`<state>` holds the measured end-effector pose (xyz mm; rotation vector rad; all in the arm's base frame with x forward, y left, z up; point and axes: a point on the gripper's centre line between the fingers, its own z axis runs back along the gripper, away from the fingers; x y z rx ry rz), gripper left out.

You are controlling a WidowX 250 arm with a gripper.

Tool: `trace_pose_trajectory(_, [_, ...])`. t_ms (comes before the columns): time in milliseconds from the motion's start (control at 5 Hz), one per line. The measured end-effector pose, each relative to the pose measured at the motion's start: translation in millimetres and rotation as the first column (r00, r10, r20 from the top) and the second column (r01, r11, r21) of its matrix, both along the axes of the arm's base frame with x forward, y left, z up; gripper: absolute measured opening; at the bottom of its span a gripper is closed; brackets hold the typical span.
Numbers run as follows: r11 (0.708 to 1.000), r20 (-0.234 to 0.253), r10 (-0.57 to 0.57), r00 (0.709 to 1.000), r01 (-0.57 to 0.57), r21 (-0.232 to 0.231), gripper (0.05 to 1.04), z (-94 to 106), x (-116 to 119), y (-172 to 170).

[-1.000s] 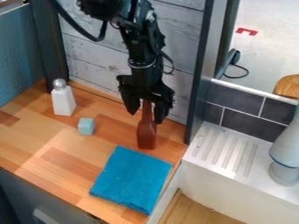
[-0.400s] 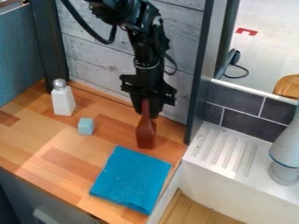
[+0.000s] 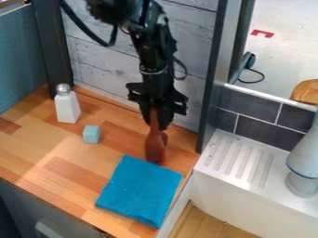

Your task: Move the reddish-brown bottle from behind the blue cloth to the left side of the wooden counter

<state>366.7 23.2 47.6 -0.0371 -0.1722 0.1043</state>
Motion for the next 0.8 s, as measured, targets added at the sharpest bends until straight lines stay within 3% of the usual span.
trace_pose_trajectory(400, [1.000,0.063,0.020,0.998,-0.019,-0.023,0.370,40.5,-29,21])
trace_pose_trajectory(600, [0.996,0.082,0.084,0.993,-0.085,0.009,0.370,55.3,-61,48])
trace_pose_trajectory(800, [0.987,0.092,0.158,0.983,-0.161,0.023,0.370,54.3,-88,82])
